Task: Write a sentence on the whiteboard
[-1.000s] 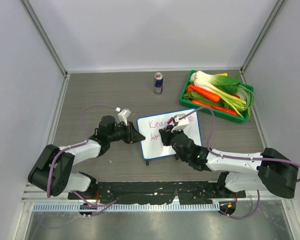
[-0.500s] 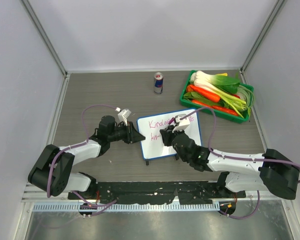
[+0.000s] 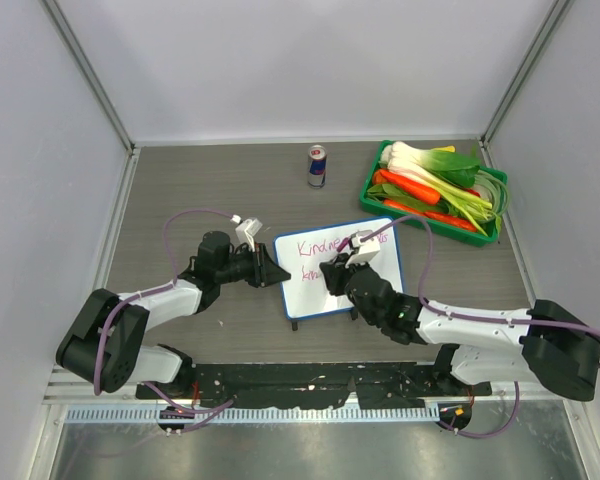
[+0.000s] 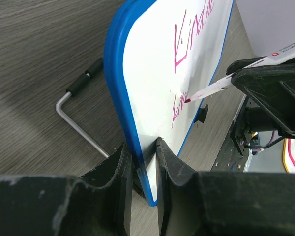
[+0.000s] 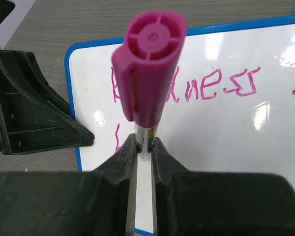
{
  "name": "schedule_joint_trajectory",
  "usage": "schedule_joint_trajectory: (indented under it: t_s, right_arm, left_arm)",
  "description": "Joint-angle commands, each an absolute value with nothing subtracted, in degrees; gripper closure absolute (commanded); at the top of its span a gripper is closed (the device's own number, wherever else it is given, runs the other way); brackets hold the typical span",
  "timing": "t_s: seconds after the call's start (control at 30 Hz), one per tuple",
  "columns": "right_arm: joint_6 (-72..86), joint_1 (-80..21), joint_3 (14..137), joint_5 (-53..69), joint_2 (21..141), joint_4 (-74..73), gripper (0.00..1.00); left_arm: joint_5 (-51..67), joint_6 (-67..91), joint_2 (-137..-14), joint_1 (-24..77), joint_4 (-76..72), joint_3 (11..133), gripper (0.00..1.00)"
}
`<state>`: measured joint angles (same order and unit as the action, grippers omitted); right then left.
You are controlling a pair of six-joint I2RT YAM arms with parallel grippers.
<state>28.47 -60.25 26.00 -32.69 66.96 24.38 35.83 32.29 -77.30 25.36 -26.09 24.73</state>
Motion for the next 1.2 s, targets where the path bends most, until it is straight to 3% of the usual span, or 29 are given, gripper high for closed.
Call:
schedule_joint_trajectory:
  t_s: [0.0, 1.17]
  right_arm:
    - [28.22, -59.94, 26.72, -33.66, 64.6, 24.26, 0.99]
    - [27.69, -58.45, 28.74, -34.11, 67.15, 24.61, 0.99]
  left_arm:
    - [31.55, 28.39, -79.54, 25.84, -21.36, 24.43, 1.0]
    - [31.64, 28.39, -79.8, 25.75, -21.36, 24.52, 1.0]
